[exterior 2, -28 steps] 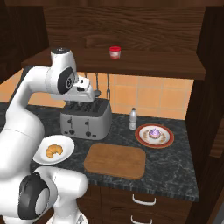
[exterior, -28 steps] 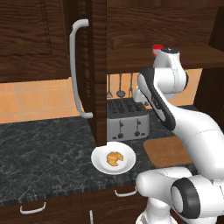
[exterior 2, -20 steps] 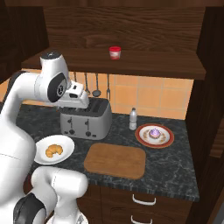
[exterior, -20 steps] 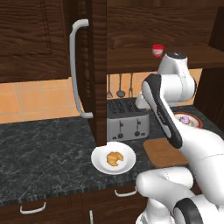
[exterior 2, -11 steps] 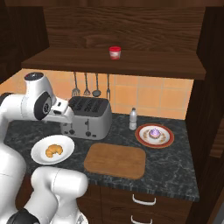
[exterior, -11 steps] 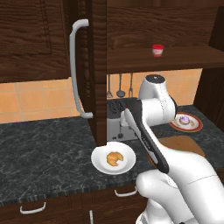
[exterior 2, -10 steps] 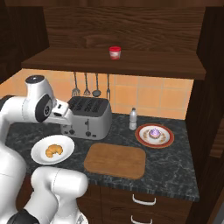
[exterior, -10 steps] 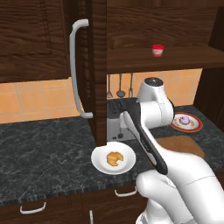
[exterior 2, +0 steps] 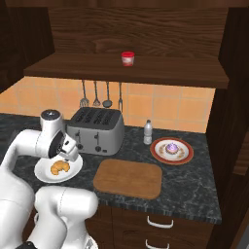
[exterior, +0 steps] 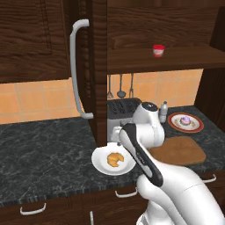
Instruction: From the different types of pastries on the counter, select a croissant and place it on the cutting board. Then retrieve a jar of jam from the cabinet and place it alongside the croissant on the cutting board.
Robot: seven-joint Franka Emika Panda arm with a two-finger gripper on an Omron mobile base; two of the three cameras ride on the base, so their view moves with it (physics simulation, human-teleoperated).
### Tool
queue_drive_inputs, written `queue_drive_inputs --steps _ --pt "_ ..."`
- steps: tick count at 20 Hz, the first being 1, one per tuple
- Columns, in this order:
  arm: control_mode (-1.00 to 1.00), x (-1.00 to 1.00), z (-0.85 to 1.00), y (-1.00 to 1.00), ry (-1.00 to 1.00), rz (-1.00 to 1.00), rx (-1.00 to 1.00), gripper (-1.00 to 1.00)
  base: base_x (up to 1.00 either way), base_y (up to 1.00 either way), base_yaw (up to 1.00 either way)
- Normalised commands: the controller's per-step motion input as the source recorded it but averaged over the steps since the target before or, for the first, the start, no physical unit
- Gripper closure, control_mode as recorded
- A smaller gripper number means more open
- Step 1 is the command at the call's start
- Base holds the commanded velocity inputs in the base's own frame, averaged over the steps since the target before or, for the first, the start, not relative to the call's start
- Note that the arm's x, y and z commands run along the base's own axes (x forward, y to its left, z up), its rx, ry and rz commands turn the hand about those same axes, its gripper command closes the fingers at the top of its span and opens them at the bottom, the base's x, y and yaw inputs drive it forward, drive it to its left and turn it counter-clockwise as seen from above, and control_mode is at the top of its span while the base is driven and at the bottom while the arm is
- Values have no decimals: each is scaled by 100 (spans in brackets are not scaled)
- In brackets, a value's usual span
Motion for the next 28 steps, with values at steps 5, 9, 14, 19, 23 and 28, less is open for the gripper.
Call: queue_drive_inputs --steps 5,9,14,19,23,28 --pt "-100 3 -25 73 20 -27 -3 -100 0 0 0" --pt "-100 57 -56 -4 0 1 11 -100 0 0 0" --pt "-100 56 -27 -1 0 2 7 -100 0 0 0" --pt "-100 29 -20 24 2 0 0 -100 0 0 0" --pt "-100 37 -47 30 9 0 -2 -100 0 0 0" --pt "-100 41 -71 10 10 0 -5 -100 0 0 0"
